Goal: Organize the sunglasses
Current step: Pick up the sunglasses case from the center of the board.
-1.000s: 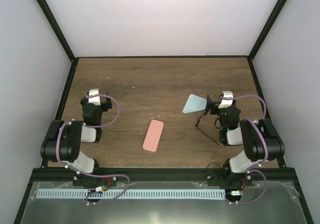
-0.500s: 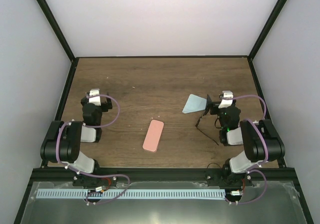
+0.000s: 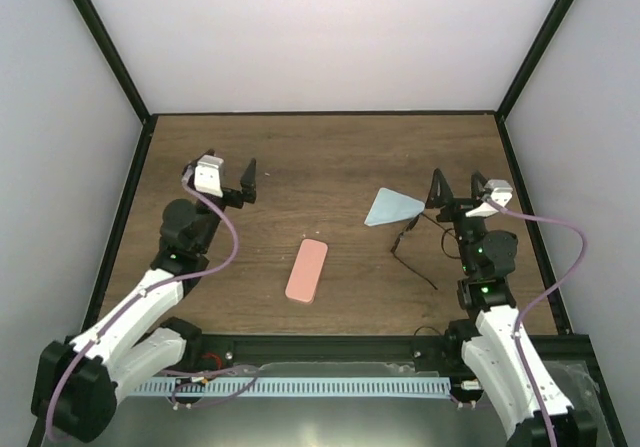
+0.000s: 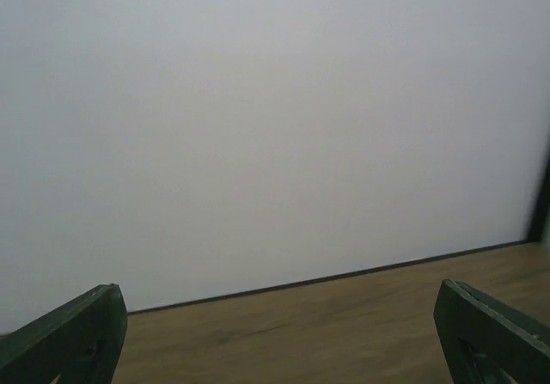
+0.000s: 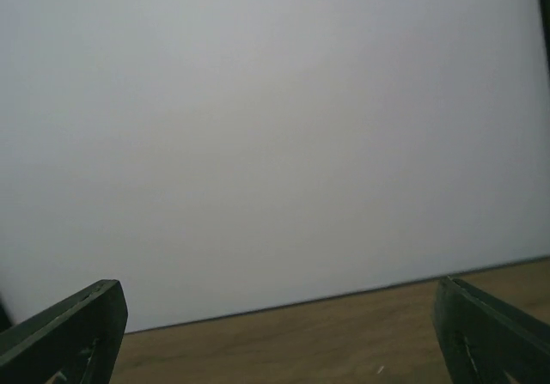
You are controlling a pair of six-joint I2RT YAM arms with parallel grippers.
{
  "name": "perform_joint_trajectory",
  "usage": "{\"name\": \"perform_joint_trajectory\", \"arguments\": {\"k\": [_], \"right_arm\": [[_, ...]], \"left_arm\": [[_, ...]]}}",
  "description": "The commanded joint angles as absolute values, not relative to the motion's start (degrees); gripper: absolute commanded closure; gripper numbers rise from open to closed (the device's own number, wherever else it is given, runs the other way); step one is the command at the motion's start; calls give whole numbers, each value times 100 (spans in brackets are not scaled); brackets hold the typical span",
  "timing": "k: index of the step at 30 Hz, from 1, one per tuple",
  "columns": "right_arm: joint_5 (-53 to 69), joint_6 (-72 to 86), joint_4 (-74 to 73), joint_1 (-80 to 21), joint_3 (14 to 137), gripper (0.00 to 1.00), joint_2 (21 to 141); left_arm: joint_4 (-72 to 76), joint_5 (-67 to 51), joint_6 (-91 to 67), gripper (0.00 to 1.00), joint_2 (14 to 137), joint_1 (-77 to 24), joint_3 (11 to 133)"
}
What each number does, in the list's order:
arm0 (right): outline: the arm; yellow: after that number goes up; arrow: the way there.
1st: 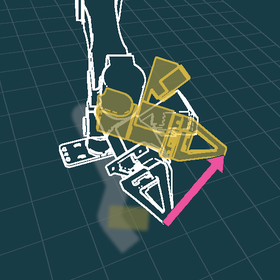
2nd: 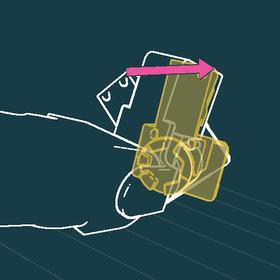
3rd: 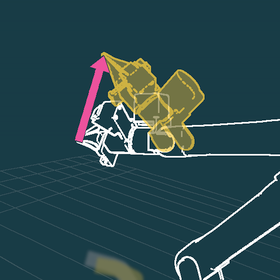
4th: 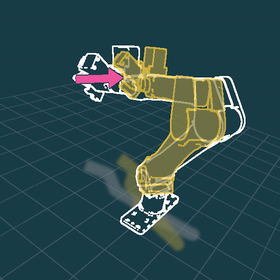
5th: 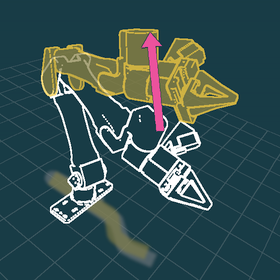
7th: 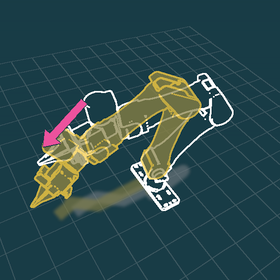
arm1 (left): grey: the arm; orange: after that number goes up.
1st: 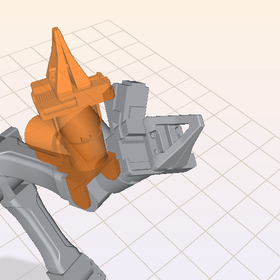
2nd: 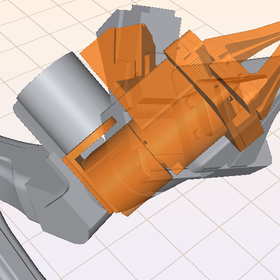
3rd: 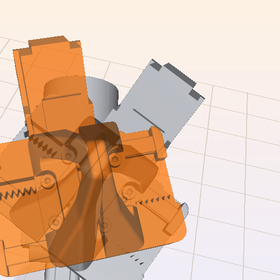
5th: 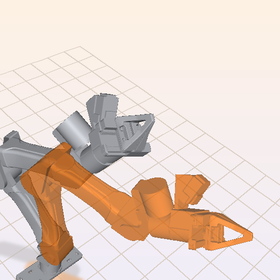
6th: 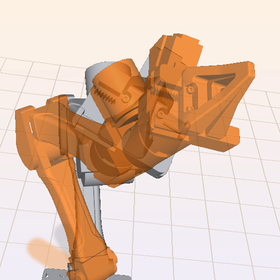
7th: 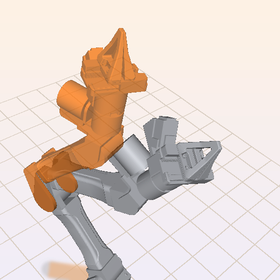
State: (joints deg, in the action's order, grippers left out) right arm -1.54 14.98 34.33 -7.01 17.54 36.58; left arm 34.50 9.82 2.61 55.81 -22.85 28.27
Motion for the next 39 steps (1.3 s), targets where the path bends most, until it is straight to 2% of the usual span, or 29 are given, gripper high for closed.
{"name": "perform_joint_trajectory", "arguments": {"k": [1,3,5,7,10,13,18,21,24,26,28,30,39], "right_arm": [[542,3152,1774,-738,1825,0,2978],[1417,3321,1603,-738,1961,0,2831],[2314,3316,1162,-734,2401,0,3176],[2765,3277,433,-743,2988,0,3849],[2702,3333,-943,-747,4010,0,5509],[3814,3286,-304,-808,3949,0,6504],[2968,2979,-424,-1485,4343,0,7062],[2652,3033,-347,-1775,4244,0,6883],[2044,3025,-41,-1828,3763,0,6532],[2034,2914,109,-1833,3628,0,6567],[1789,2889,271,-1836,3555,6,6706],[1591,2832,326,-1831,3557,7,6973],[1395,2700,356,-1837,3722,0,7680]], "left_arm": [[2487,-909,-503,0,4895,-2320,2926],[2635,-1146,-1552,0,4520,-2323,2819],[1204,-268,-2972,0,4338,-2320,3457],[-313,60,-3024,0,4590,-2344,4125],[-413,-199,-2849,0,4834,-2377,4086],[6,-443,-3051,0,5318,-2473,3664],[176,-515,-2690,0,6657,-3051,3877],[-111,787,-2171,0,7135,-3864,4193],[-261,1270,-1722,0,7298,-4388,4277],[-411,1015,-1544,0,7373,-4506,4333],[-585,987,-1461,0,7487,-4567,4434],[-818,1189,-1417,0,7603,-4620,4561],[-1389,1107,-1432,0,8437,-4779,5068]]}}
